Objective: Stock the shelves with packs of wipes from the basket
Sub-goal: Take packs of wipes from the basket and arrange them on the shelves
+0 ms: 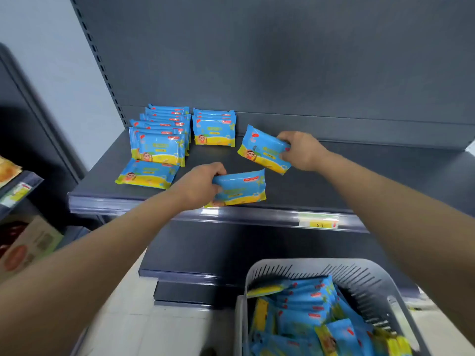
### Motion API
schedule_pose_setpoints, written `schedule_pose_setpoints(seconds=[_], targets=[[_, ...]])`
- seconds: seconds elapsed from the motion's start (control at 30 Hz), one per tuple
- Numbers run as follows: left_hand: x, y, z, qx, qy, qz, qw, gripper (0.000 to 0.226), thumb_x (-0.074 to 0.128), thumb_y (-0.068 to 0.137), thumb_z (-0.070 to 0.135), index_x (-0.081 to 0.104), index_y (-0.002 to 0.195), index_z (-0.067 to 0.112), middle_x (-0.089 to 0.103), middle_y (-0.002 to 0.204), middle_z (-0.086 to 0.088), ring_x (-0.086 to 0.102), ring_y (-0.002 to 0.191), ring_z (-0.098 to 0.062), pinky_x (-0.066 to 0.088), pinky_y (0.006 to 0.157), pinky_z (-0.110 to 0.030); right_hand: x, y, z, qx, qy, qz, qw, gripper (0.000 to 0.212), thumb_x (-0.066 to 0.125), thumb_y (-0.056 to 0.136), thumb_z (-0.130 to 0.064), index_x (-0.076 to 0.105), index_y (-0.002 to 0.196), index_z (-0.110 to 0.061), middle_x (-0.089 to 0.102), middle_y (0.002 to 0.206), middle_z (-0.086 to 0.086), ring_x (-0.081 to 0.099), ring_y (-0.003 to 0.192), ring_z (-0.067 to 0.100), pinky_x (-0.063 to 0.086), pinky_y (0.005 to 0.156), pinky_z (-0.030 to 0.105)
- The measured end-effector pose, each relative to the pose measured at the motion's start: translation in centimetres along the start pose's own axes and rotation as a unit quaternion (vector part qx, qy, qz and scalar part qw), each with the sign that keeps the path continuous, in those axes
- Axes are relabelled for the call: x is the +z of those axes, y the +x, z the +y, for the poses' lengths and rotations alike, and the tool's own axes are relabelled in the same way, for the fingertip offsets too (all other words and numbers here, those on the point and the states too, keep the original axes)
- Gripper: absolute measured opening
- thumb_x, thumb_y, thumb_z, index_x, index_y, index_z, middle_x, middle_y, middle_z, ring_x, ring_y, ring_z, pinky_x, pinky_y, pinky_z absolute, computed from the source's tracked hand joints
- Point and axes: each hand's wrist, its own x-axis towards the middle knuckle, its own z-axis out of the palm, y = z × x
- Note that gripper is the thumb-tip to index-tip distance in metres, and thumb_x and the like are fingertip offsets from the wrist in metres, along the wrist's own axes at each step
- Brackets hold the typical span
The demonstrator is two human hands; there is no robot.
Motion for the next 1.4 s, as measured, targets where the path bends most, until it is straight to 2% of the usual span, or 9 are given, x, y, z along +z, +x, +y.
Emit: schedule_pose_setpoints(seconds=[0.2, 0.4, 0.57, 0.7, 0.8, 0.97, 1.07, 1.2, 1.4], targets=[[-4.8, 3.9, -4.9, -0.02, 0.047, 0.021, 0.998, 0.015, 0.053, 0.087, 0.003, 0.051, 0.094, 0.016, 0.057, 0.092, -0.006, 0.053, 0.078, -0.022, 0.042, 0.063, -0.03, 2.8, 8.7, -4.3, -0.033, -0.008, -0.021, 0.999, 0.034, 0.051, 0.084, -0.006, 0.059, 0.114, -0.02, 0.061, 0.112, 0.007, 0.055, 0.098, 0.024, 0.045, 0.079, 0.033], [-6.5, 8.5, -8.2, -0.017, 0.094, 0.012, 0.995, 0.024, 0.052, 0.087, 0.005, 0.055, 0.11, 0.012, 0.056, 0.1, -0.006, 0.049, 0.082, -0.021, 0.038, 0.068, -0.028, 5.6, 15.7, -6.2, -0.024, -0.01, -0.039, 0.999, 0.042, 0.055, 0.086, -0.009, 0.054, 0.126, -0.022, 0.053, 0.13, 0.004, 0.05, 0.117, 0.023, 0.043, 0.094, 0.032], [-5.9, 11.6, -9.9, -0.011, 0.119, -0.004, 0.993, 0.026, 0.051, 0.089, 0.009, 0.052, 0.115, 0.013, 0.057, 0.109, -0.008, 0.047, 0.084, -0.02, 0.037, 0.07, -0.03, 7.9, 18.9, -6.1, 0.005, 0.055, 0.006, 0.998, 0.03, 0.061, 0.085, -0.011, 0.059, 0.115, -0.015, 0.052, 0.122, 0.012, 0.054, 0.108, 0.026, 0.043, 0.084, 0.029], [-5.2, 13.3, -10.4, 0.011, 0.135, 0.004, 0.991, 0.033, 0.053, 0.09, 0.012, 0.05, 0.123, 0.013, 0.055, 0.119, -0.008, 0.054, 0.103, -0.026, 0.044, 0.084, -0.037, 8.5, 19.9, -5.8, 0.024, 0.116, 0.044, 0.992, 0.025, 0.067, 0.081, -0.01, 0.06, 0.104, -0.01, 0.055, 0.113, 0.015, 0.053, 0.09, 0.023, 0.041, 0.073, 0.026], [-4.9, 14.7, -10.4, 0.041, 0.176, 0.017, 0.983, 0.03, 0.056, 0.089, 0.015, 0.051, 0.119, 0.012, 0.055, 0.116, -0.009, 0.054, 0.104, -0.027, 0.044, 0.083, -0.037, 8.2, 20.0, -5.4, 0.028, 0.16, 0.049, 0.985, 0.026, 0.067, 0.081, -0.009, 0.058, 0.106, -0.009, 0.058, 0.109, 0.011, 0.051, 0.084, 0.017, 0.043, 0.072, 0.025], [-5.1, 17.0, -9.9, 0.067, 0.253, 0.07, 0.963, 0.027, 0.058, 0.087, 0.016, 0.051, 0.112, 0.009, 0.059, 0.107, -0.011, 0.056, 0.097, -0.028, 0.046, 0.074, -0.039, 7.2, 19.9, -5.2, 0.045, 0.173, 0.09, 0.98, 0.021, 0.051, 0.09, -0.007, 0.06, 0.109, -0.007, 0.064, 0.105, 0.012, 0.058, 0.09, 0.022, 0.044, 0.076, 0.024], [-5.3, 18.7, -9.9, 0.071, 0.331, 0.079, 0.938, 0.025, 0.055, 0.087, 0.014, 0.052, 0.111, 0.008, 0.059, 0.105, -0.012, 0.054, 0.098, -0.029, 0.043, 0.081, -0.039, 6.5, 19.4, -5.3, 0.053, 0.177, 0.123, 0.975, 0.019, 0.048, 0.092, -0.012, 0.06, 0.107, -0.009, 0.065, 0.099, 0.01, 0.057, 0.084, 0.02, 0.045, 0.074, 0.026], [-5.5, 20.2, -10.0, 0.058, 0.393, 0.09, 0.913, 0.03, 0.055, 0.088, 0.018, 0.051, 0.116, 0.009, 0.058, 0.11, -0.011, 0.051, 0.106, -0.029, 0.036, 0.094, -0.041, 6.0, 18.3, -5.5, 0.051, 0.16, 0.132, 0.977, 0.021, 0.05, 0.092, -0.016, 0.06, 0.11, -0.01, 0.065, 0.103, 0.009, 0.06, 0.092, 0.023, 0.049, 0.082, 0.032], [-4.9, 19.8, -9.7, 0.055, 0.408, 0.107, 0.905, 0.042, 0.06, 0.085, 0.023, 0.046, 0.122, 0.008, 0.053, 0.119, -0.012, 0.047, 0.109, -0.029, 0.034, 0.094, -0.041, 5.3, 15.5, -5.6, 0.023, 0.087, 0.14, 0.986, 0.027, 0.056, 0.09, -0.022, 0.057, 0.115, -0.011, 0.06, 0.112, 0.008, 0.058, 0.099, 0.022, 0.045, 0.081, 0.029]])
